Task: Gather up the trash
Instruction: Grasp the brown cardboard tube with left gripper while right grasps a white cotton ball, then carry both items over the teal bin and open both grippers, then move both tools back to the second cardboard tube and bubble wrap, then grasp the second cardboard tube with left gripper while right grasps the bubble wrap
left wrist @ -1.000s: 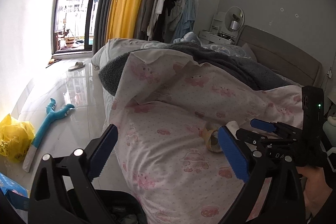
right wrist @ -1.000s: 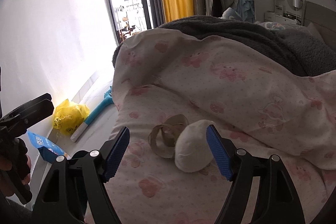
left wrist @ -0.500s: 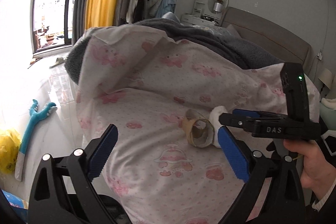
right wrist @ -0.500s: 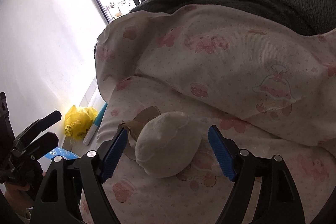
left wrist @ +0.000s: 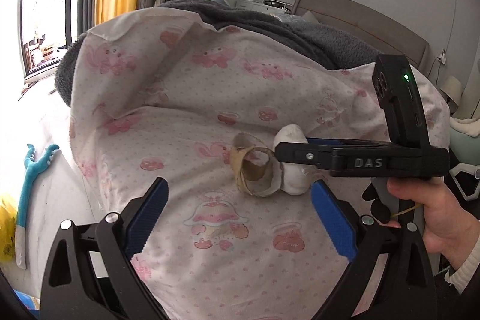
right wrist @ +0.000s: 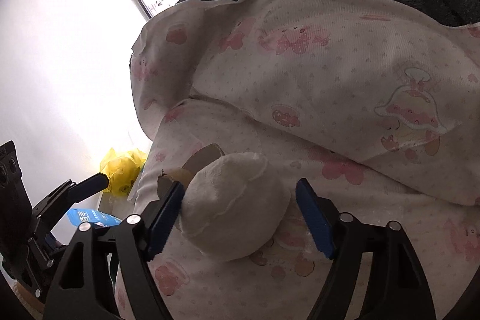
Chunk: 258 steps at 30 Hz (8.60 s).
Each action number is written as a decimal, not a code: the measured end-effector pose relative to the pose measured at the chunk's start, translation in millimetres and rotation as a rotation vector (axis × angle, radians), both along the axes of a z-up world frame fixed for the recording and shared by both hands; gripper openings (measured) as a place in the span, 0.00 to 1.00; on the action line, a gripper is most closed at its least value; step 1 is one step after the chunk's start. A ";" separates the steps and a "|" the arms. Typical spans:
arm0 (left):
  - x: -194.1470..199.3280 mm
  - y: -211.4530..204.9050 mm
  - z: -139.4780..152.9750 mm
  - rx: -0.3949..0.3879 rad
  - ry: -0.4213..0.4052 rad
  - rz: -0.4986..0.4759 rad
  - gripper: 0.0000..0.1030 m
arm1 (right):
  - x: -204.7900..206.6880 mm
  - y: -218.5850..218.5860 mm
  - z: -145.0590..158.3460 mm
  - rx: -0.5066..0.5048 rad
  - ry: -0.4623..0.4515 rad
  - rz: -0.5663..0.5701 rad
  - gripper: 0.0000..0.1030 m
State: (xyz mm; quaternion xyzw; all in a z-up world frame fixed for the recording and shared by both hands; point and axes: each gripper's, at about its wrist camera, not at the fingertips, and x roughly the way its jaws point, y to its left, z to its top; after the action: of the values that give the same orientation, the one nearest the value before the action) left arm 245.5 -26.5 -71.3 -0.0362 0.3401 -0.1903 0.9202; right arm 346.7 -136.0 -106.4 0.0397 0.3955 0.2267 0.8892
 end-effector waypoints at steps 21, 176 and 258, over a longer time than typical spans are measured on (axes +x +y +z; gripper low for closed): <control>17.4 -36.7 -25.8 0.024 0.055 0.010 0.93 | -15.6 -26.0 34.1 0.065 -0.093 -0.041 0.52; -80.8 197.5 80.6 -0.064 -0.266 0.447 0.93 | -104.8 249.4 -64.5 -0.288 0.075 0.438 0.76; 58.8 -47.1 -40.6 0.019 0.096 0.135 0.44 | -33.4 -43.9 -7.5 -0.264 -0.047 -0.140 0.62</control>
State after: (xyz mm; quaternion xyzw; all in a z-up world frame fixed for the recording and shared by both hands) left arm 304.3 -73.5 -111.9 -0.0595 0.3823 -0.1227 0.9139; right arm 313.3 -179.8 -114.0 -0.0556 0.3974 0.1109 0.9092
